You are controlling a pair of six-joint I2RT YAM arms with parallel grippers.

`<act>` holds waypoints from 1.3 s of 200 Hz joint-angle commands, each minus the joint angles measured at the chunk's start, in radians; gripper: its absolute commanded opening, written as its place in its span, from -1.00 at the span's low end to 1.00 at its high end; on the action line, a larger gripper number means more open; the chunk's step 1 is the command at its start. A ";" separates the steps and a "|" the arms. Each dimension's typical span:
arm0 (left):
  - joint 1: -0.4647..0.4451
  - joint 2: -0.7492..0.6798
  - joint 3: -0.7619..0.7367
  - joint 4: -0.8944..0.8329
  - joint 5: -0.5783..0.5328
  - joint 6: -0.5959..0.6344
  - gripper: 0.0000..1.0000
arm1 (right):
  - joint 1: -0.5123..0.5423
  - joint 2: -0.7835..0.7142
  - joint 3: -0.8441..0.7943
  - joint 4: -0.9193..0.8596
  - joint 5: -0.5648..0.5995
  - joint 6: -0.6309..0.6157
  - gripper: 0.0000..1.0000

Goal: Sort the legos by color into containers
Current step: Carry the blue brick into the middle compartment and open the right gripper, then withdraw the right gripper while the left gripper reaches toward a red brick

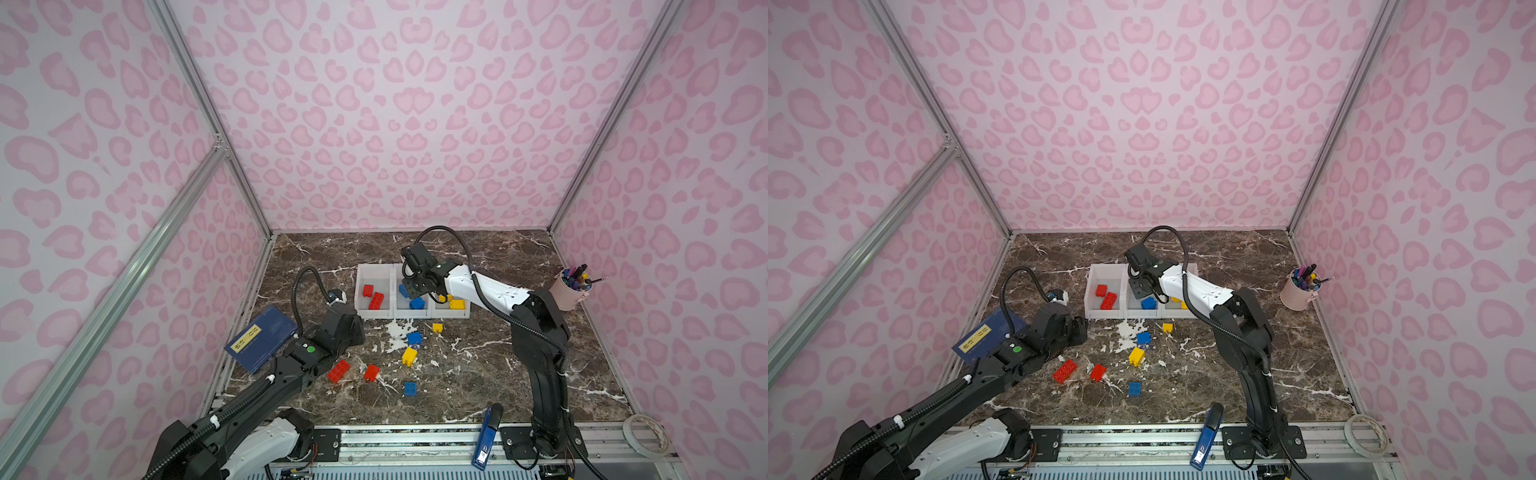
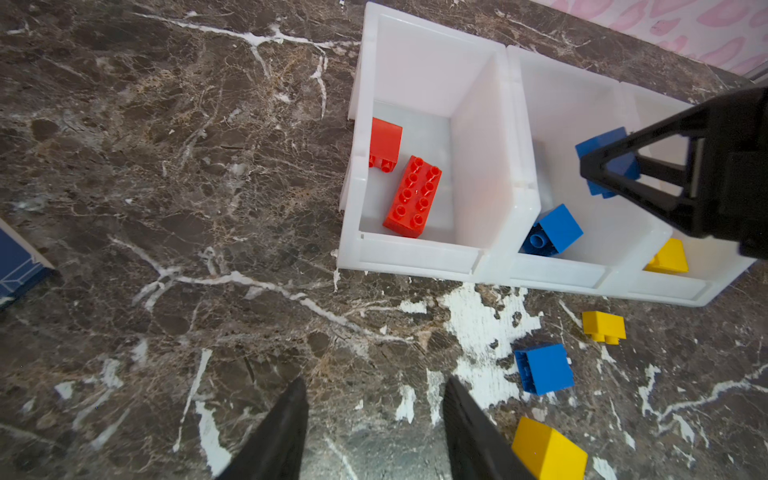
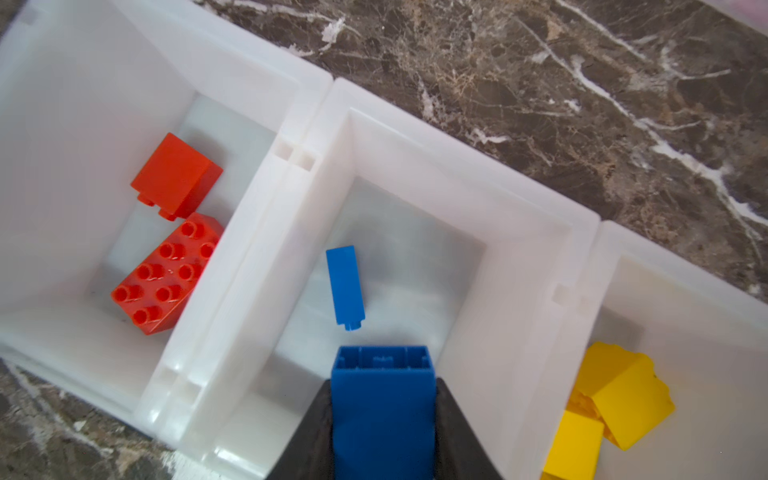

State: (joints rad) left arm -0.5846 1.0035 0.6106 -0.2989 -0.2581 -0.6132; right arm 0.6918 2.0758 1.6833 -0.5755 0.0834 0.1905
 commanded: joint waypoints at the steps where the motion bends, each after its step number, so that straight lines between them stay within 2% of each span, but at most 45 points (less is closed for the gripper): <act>1: -0.002 -0.013 -0.011 0.000 0.001 -0.013 0.10 | 0.000 0.019 0.010 -0.024 0.031 0.007 -0.24; 44: -0.004 -0.015 -0.025 0.000 0.003 -0.022 0.10 | 0.000 0.006 0.005 -0.023 0.037 0.012 -0.03; 99: -0.006 -0.005 -0.020 -0.003 -0.001 -0.025 0.10 | 0.000 -0.038 -0.014 -0.014 0.010 0.016 0.03; 137: -0.006 -0.002 -0.016 -0.012 -0.005 -0.026 0.10 | 0.002 -0.121 -0.067 0.012 -0.035 0.024 0.06; 184: -0.013 0.004 -0.013 -0.029 -0.001 -0.034 0.10 | 0.008 -0.268 -0.189 0.050 -0.062 0.044 0.08; 220: -0.030 0.014 -0.018 -0.052 0.011 -0.043 0.10 | 0.009 -0.381 -0.352 0.079 -0.076 0.076 0.10; 260: -0.118 0.024 -0.019 -0.130 -0.016 -0.066 0.10 | 0.008 -0.476 -0.483 0.093 -0.085 0.109 0.13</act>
State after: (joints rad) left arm -0.6601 1.0225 0.5884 -0.3649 -0.2531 -0.6544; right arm 0.6983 1.6321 1.2530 -0.4992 0.0067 0.2699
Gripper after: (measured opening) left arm 0.550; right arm 0.560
